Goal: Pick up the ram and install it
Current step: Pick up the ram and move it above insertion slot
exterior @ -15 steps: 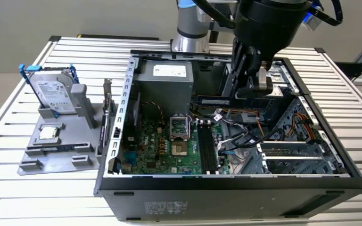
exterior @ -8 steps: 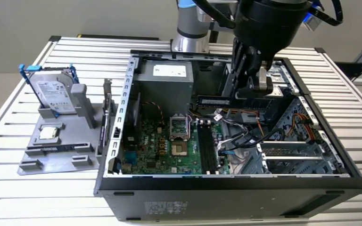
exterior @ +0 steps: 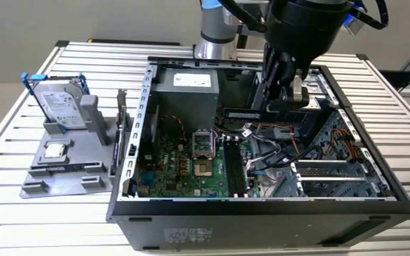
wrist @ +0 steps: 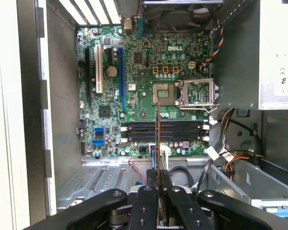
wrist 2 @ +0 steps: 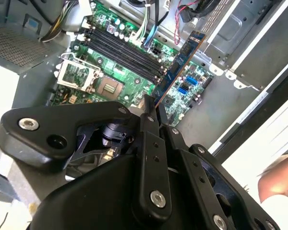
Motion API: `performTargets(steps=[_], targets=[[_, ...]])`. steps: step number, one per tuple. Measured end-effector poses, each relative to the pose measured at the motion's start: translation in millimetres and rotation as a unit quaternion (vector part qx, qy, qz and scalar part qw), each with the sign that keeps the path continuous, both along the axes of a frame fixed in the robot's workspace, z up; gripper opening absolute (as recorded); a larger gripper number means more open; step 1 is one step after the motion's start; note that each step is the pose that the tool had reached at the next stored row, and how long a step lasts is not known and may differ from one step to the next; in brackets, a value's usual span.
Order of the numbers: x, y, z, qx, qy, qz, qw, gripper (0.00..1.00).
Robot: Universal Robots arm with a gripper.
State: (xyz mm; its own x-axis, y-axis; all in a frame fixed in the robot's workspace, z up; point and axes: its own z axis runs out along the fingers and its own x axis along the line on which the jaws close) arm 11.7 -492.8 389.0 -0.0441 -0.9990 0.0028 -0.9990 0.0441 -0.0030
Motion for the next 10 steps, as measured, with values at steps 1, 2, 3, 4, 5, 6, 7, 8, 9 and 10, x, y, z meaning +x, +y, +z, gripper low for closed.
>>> performTargets(steps=[1,2,3,4,5,6,7,8,9,10], targets=[[0.0,0.0,-0.1,0.0001,0.0,-0.007,1.0,0.0],[0.0,0.0,-0.2,0.0,0.0,-0.017,0.9999,0.0],[0.0,0.0,-0.3,-0.0001,0.0,-0.025,0.9997,0.0],[0.0,0.0,-0.4,-0.0001,0.0,-0.035,0.9994,0.0],[0.0,0.0,-0.5,-0.0001,0.0,-0.044,0.999,0.0],[0.0,0.0,-0.6,0.0,0.0,-0.053,0.9986,0.0],[0.0,0.0,-0.6,0.0,0.0,-0.062,0.998,0.0],[0.0,0.0,-0.7,0.0,0.0,-0.071,0.9975,0.0],[0.0,0.0,-0.7,0.0,0.0,-0.081,0.9967,0.0],[0.0,0.0,-0.8,0.0,0.0,-0.09,0.996,0.0]])
